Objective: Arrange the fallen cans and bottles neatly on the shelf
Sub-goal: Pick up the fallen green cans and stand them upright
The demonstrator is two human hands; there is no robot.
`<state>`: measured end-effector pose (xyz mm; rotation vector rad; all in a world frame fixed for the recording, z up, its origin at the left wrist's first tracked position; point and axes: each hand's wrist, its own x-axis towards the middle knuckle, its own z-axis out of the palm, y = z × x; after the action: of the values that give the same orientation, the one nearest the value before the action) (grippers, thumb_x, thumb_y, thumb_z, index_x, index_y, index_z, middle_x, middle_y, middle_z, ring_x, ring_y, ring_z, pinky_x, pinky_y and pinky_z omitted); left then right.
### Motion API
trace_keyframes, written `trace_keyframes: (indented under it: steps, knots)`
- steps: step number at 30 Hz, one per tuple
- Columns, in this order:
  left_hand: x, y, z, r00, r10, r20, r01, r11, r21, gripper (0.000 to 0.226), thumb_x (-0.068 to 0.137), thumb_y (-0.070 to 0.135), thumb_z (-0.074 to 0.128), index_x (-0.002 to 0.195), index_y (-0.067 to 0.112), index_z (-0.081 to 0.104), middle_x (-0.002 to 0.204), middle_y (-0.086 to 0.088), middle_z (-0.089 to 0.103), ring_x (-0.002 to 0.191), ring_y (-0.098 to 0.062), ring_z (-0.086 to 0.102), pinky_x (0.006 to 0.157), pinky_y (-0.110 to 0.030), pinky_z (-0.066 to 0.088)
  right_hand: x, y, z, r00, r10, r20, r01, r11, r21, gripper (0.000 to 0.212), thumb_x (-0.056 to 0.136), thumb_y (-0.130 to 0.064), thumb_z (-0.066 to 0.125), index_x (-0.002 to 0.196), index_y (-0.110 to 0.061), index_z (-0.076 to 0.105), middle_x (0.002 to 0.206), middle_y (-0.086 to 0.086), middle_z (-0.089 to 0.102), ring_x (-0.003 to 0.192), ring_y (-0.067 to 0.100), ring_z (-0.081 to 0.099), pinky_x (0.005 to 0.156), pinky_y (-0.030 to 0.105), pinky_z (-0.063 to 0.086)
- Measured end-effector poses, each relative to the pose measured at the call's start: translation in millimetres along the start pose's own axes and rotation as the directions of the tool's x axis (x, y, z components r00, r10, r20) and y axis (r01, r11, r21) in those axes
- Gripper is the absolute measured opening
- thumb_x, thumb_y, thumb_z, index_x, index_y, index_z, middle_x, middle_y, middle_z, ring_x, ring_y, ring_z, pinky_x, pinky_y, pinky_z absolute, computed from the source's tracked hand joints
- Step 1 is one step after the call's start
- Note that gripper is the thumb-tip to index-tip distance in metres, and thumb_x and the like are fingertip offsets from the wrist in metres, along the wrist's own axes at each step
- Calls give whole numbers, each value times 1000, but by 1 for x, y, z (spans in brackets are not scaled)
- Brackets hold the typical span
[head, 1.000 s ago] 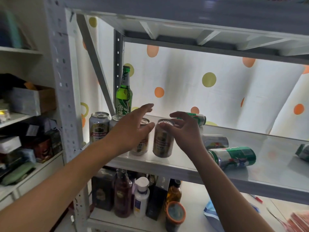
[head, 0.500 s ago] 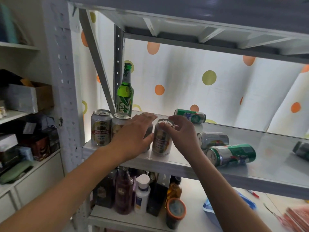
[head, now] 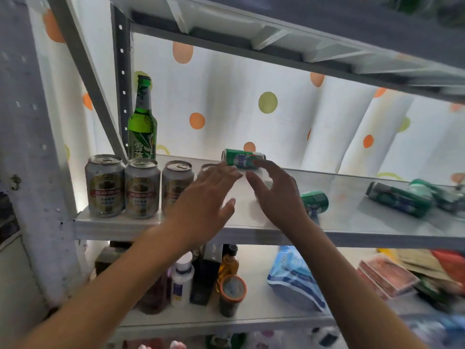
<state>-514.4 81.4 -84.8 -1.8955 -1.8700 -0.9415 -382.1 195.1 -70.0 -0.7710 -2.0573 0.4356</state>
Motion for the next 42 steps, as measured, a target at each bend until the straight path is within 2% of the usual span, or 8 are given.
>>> trace_keyframes:
  steps: [4,8,13,25,31,35,39,42]
  knots:
    - [7,18,24,999,34,14,-33,998,-59,49,96,29,51,143,26,38,152,8,33,144,-10,21,112,-24,17,-9,18,-28,999,47,-23,-48,996,-70,32,96,-34,59,126,-23,61,131,-5,61,119,12,53,92,19,32]
    - [19,34,47,998,-35,49,43,984,-175,49,94,29,53,141,29,38,146,10,40,127,-12,44,98,-27,39,-15,52,-49,995,95,-32,-98,991,-92,30,95,-24,59,125,-23,62,127,-7,62,116,11,54,89,15,33]
    - [37,55,87,977,-134,165,166,967,-195,55,91,37,60,141,27,38,143,5,45,119,-13,50,91,-20,33,-11,97,-65,992,125,0,-124,988,-94,34,91,-15,60,124,-22,62,125,-3,63,115,16,55,99,29,43]
    - [106,53,119,930,-358,80,362,931,-44,45,91,15,56,135,20,48,138,-3,51,115,-16,52,90,-24,38,52,167,-85,992,-36,117,31,998,48,27,93,-17,60,119,-22,65,125,-8,62,118,9,51,91,14,29]
    - [139,33,128,769,-495,405,614,748,-251,63,79,0,68,135,21,48,140,-5,46,123,-20,43,83,-24,41,84,180,-76,963,-108,248,82,990,113,27,93,-24,60,119,-25,64,125,-9,62,101,2,48,83,15,30]
    - [142,28,130,680,-558,476,719,633,-286,66,76,8,77,134,19,48,136,-7,45,116,-21,47,88,-27,42,92,181,-69,955,-122,270,86,986,140,25,93,-23,60,117,-26,64,125,-7,63,102,2,46,82,18,29]
    - [143,29,143,700,-575,423,701,666,-255,65,75,10,81,131,15,48,125,-5,48,106,-22,55,72,-20,51,92,177,-68,959,-102,266,58,984,168,25,93,-22,60,118,-26,64,126,-7,62,98,1,46,79,17,30]
    - [142,27,152,768,-561,309,624,763,-167,58,72,13,83,122,15,53,122,-8,54,101,-23,58,81,-31,55,89,174,-69,963,-83,258,37,983,180,25,93,-21,60,117,-24,65,125,-6,63,99,2,45,72,17,31]
